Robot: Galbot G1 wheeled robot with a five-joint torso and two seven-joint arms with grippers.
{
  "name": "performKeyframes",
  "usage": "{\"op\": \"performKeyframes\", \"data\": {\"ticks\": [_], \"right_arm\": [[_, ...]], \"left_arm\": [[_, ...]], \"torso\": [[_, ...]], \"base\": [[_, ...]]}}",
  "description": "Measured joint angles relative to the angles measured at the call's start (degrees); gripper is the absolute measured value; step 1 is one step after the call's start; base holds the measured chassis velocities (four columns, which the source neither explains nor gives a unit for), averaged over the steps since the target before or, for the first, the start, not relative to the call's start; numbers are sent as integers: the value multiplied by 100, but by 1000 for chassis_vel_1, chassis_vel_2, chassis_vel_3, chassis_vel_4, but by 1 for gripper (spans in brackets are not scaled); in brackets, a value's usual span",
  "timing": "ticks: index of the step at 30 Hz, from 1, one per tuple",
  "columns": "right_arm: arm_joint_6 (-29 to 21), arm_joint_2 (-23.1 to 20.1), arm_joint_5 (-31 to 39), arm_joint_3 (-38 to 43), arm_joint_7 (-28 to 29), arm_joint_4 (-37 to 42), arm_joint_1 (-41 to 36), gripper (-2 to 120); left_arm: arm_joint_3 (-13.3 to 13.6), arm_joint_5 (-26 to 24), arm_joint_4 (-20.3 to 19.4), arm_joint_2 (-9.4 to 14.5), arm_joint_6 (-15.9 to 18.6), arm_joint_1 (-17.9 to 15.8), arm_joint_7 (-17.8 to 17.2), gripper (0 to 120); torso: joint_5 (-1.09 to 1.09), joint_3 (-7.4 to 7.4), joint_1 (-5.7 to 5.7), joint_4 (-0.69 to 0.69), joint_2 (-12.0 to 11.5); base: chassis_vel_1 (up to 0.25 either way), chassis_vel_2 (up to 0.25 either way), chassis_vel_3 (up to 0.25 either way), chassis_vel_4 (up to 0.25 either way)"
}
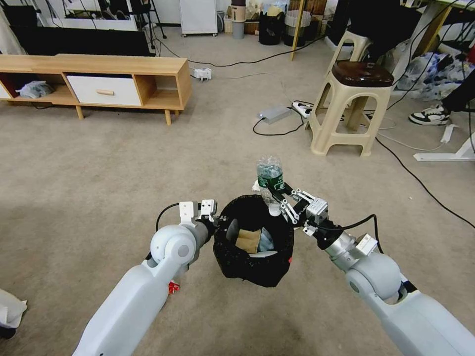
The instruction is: Pick up the trash bin and place the garbage on the floor into it.
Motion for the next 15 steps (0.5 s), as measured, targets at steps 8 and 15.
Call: {"op": "performKeyframes", "data": {"ticks": [8, 15], "right_arm": [[-279, -15, -26, 75, 134, -80, -129, 16], [-390, -57, -43, 76, 162, -132, -163, 16]], "left_arm": [[-42, 72, -75, -21, 0, 115, -3, 0], [-50, 76, -74, -68, 0, 94, 2, 0]], "torso": [[0, 0, 0, 0, 0], [-1, 0, 0, 0, 0]], "base": [[0, 0, 0, 0], [0, 0, 0, 0]]}}
